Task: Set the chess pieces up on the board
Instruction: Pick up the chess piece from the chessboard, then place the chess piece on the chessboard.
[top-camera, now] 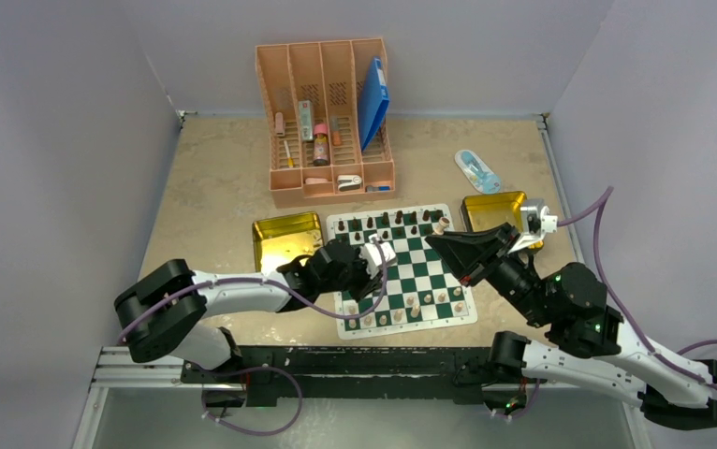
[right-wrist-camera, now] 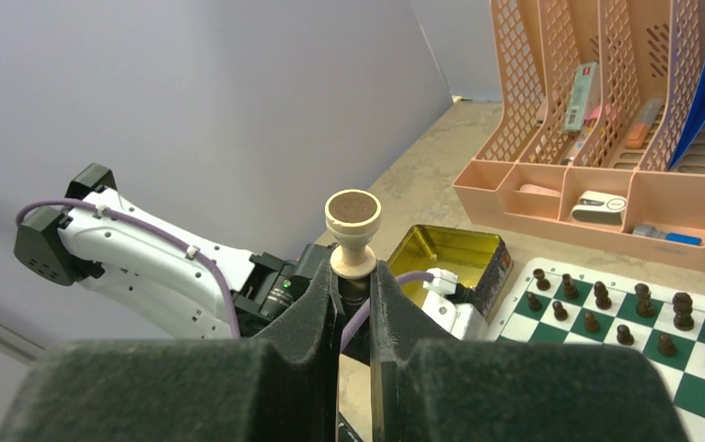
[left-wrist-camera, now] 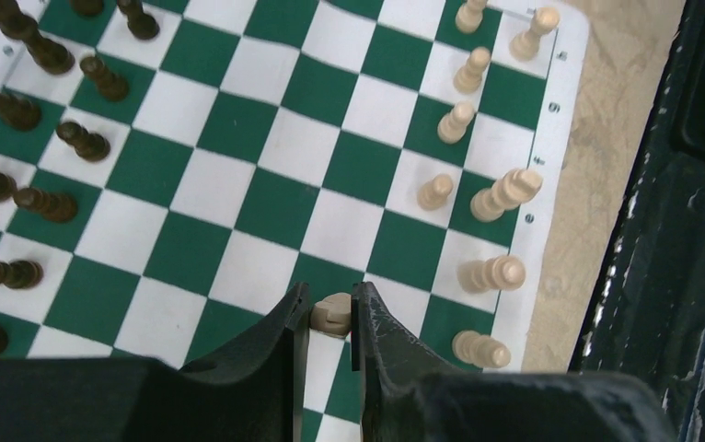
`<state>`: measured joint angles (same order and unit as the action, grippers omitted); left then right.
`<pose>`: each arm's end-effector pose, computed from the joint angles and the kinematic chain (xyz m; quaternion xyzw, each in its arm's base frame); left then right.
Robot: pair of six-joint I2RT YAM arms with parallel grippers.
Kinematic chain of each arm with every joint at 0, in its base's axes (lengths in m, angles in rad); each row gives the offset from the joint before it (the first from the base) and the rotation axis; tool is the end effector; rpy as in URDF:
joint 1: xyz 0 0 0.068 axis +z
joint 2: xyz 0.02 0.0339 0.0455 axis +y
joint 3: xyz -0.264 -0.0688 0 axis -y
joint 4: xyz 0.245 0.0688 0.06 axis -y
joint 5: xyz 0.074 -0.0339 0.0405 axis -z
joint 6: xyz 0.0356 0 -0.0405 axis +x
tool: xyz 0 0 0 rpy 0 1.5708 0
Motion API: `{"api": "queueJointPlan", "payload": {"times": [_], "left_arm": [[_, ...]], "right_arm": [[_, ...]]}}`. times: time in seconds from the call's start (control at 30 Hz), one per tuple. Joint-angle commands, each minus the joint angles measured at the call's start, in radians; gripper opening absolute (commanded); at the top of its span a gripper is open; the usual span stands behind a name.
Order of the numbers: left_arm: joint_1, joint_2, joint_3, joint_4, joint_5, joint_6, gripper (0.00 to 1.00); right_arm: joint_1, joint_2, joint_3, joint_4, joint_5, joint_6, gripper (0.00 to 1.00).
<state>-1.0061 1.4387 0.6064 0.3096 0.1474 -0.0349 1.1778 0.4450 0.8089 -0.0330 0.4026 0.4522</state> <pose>0.1503 -0.2471 0.1799 0.4356 0.7464 -0.3035 0.4012 0.0475 0.0781 0.4051 -0.0499 0.5900 0.5007 0.6315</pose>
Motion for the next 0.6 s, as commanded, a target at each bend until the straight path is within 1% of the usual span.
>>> {"api": "queueJointPlan", "payload": {"times": [0.0,0.13,0.23,0.43,0.57], "left_arm": [[-0.035,-0.029,0.097,0.014,-0.030,0.030,0.04],[-0.082,0.004,0.168,0.009,-0.045,0.030,0.04],[-0.123,0.039,0.223,0.009,-0.055,0.066,0.04],[-0.220,0.163,0.338,0.015,-0.091,0.093,0.04],[-0.262,0.245,0.394,0.029,-0.114,0.115,0.04]], "right_arm": [[0.004,-0.002,0.071,0.035,0.023,-0.001,0.10],[0.005,0.001,0.104,0.009,0.040,0.003,0.09],[0.005,0.007,0.137,-0.008,0.058,0.005,0.08],[0.005,0.014,0.188,-0.029,0.077,0.004,0.08],[0.005,0.005,0.204,-0.031,0.109,0.015,0.08]]}}
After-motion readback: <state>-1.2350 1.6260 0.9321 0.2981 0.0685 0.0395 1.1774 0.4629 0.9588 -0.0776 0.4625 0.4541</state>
